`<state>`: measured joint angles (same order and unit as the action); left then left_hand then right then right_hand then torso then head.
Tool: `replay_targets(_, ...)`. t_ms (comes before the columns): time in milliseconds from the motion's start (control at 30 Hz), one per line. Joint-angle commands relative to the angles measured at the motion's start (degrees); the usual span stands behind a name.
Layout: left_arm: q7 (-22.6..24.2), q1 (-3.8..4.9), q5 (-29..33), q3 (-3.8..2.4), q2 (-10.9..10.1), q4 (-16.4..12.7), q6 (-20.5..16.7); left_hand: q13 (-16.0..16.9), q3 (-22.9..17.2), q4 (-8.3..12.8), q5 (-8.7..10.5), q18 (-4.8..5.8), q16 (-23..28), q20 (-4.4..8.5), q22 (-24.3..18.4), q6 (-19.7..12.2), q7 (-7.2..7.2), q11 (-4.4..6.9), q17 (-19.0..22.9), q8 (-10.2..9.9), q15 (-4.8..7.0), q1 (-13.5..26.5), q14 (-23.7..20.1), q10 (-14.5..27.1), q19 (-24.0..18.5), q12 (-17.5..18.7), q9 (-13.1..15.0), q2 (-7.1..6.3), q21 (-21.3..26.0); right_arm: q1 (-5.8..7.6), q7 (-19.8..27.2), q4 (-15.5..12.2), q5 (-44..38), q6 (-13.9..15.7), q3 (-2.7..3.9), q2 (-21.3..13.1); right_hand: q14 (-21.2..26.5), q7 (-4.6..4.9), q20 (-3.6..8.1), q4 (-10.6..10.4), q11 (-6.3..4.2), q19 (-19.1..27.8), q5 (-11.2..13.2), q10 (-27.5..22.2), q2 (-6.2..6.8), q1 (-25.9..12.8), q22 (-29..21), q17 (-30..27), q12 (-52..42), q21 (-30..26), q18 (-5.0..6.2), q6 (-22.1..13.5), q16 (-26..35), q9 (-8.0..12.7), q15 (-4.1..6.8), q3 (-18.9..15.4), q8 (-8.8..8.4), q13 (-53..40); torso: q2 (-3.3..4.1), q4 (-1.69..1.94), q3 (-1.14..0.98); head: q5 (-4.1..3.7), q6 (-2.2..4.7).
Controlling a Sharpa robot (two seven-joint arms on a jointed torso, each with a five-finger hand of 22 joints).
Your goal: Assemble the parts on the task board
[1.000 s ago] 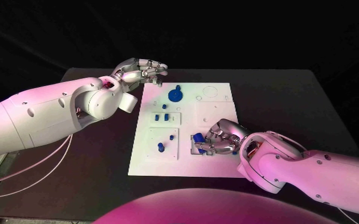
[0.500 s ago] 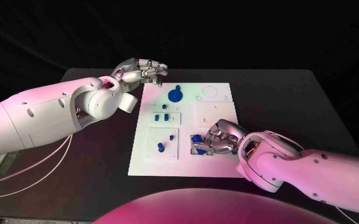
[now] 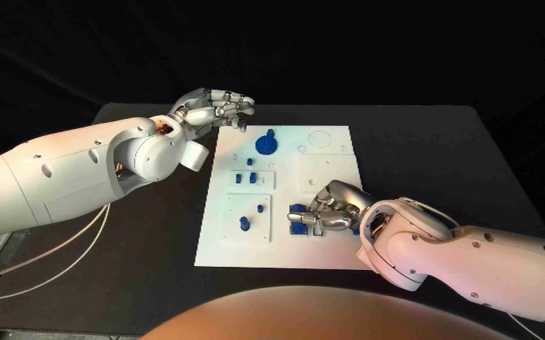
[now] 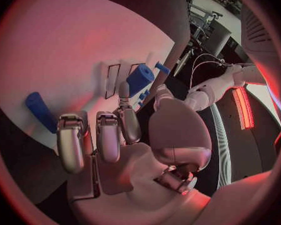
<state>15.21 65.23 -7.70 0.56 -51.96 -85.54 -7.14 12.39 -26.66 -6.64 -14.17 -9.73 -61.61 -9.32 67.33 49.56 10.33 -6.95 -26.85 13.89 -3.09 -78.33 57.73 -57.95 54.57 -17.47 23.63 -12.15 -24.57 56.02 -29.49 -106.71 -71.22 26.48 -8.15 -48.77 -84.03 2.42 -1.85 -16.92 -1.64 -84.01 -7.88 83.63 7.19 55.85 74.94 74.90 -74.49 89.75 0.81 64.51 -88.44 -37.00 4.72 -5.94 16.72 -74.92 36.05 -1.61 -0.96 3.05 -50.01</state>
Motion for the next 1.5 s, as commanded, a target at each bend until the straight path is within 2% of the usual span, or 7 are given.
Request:
replay_targets(33, 0.22, 0.03, 0.03, -0.04, 0.06, -0.12, 0.81, -0.05, -0.28, -0.14, -0.37, -0.6, 0.27, 0.01, -0.05, -0.51, 0.07, -0.09, 0.05, 0.17, -0.08, 0.07, -0.15, 0.27, 0.2, -0.3, 0.1, -0.46, 0.35, -0.06, 0.53, -0.73, -1.71, -0.76, -0.01, -0.47, -5.09, 0.05, 0.22, 0.1, 0.12, -5.99, -0.96, 0.15, -1.32, 0.86, 15.06, 10.98, 0.05, 0.25, -0.81, -0.29, 0.0, -0.19, 0.12, -0.72, -0.31, -4.9, -0.06, -0.09, -0.04, 0.09, 0.01)
replay_targets(167, 0.19, 0.03, 0.03, -0.03, 0.02, -0.1, 0.81, -0.06, -0.32, -0.12, -0.39, -0.59, 0.26, 0.0, -0.05, -0.53, 0.07, -0.09, 0.06, 0.19, -0.09, 0.08, -0.16, 0.28, 0.19, -0.31, 0.1, -0.46, 0.35, -0.06, 1.11, -1.83, -1.96, -0.81, -0.01, -1.62, -5.15, -0.03, 0.26, 0.2, 0.05, -5.99, -2.49, 0.37, -2.09, 3.45, 15.06, 11.22, -0.33, 0.25, -0.81, -0.19, -0.09, -0.44, 0.17, -1.33, -0.27, -5.24, -0.07, -0.06, -0.01, 0.04, 0.01)
replay_targets(300, 0.17, 0.03, 0.03, -0.03, -0.01, -0.07, 0.8, -0.06, -0.32, -0.12, -0.39, -0.59, 0.26, 0.0, -0.05, -0.53, 0.07, -0.09, 0.06, 0.19, -0.09, 0.08, -0.16, 0.28, 0.19, -0.31, 0.1, -0.46, 0.35, 0.06, 2.15, -3.03, -2.09, -1.37, -0.01, -3.09, -5.31, -0.25, 0.4, 0.42, -0.14, -5.99, -4.62, 0.66, -2.49, 8.54, 15.06, 11.97, -0.78, 0.25, -0.81, 0.07, -0.37, -0.89, 0.32, -1.84, -0.16, -5.65, -0.1, -0.12, 0.0, 0.03, 0.01)
replay_targets(567, 0.12, 0.03, 0.02, -0.02, -0.03, -0.05, 0.82, -0.06, -0.32, -0.12, -0.39, -0.59, 0.26, 0.0, -0.05, -0.53, 0.07, -0.09, 0.06, 0.19, -0.09, 0.08, -0.16, 0.28, 0.19, -0.31, 0.1, -0.46, 0.35, 0.33, 3.27, -3.92, -2.17, -3.27, -0.01, -4.11, -5.47, -0.68, 0.66, 0.52, -0.52, -5.99, -5.08, 1.26, -2.77, 15.24, 15.06, 12.74, -1.98, 0.25, -0.81, 0.72, -0.67, -1.7, 0.62, -2.56, 0.12, -6.55, -0.02, -0.04, -0.05, -0.08, 0.01)
replay_targets(833, 0.09, 0.03, 0.02, -0.01, -0.05, -0.07, 0.82, -0.08, -0.51, -0.07, -0.44, -0.59, 0.27, 0.0, -0.06, -0.55, 0.07, -0.09, 0.1, 0.3, -0.09, 0.05, -0.2, 0.29, 0.15, -0.36, 0.11, -0.33, 0.37, 0.39, 2.88, -2.99, -2.3, -4.05, -0.01, -3.6, -5.52, -0.77, 0.71, 0.29, -0.61, -5.99, -5.43, 1.55, -3.33, 15.6, 15.06, 12.98, -2.64, 0.25, -0.81, 1.09, -0.76, -1.93, 0.68, -2.77, 0.3, -6.98, 0.03, 0.02, 0.01, -0.08, 0.01)
replay_targets(1133, 0.06, 0.03, 0.02, 0.0, -0.09, -0.1, 0.85, -0.08, -0.51, -0.07, -0.44, -0.59, 0.27, 0.0, -0.06, -0.55, 0.07, -0.09, 0.1, 0.3, -0.09, 0.05, -0.2, 0.29, 0.15, -0.36, 0.11, -0.33, 0.37, 0.4, 2.43, -1.09, -2.54, -4.57, -0.01, -2.27, -5.54, -0.93, 0.79, 0.31, -0.73, -5.99, -5.85, 1.79, -4.15, 15.95, 15.06, 13.09, -3.16, 0.25, -0.81, 1.33, -0.8, -2.15, 0.77, -2.86, 0.41, -7.33, 0.03, 0.1, -0.05, 0.01, 0.01)
replay_targets(1500, -0.16, 0.03, 0.02, 0.0, -0.09, -0.03, 0.92, -0.12, -0.96, 0.17, -0.67, -0.6, 0.29, 0.02, -0.04, -0.59, 0.05, -0.07, 0.18, 0.47, -0.06, -0.2, -0.29, 0.31, 0.11, -0.43, 0.14, -0.1, 0.35, 0.4, 2.62, -0.45, -2.74, -6.8, -0.01, -1.65, -5.54, -1.02, 0.87, 0.45, -0.82, -5.99, -5.52, 1.89, -4.09, 16.7, 15.06, 13.1, -3.38, 0.25, -0.81, 1.33, -0.81, -2.35, 0.87, -3.23, 0.42, -7.5, 0.01, 0.0, 0.01, 0.26, 0.01)
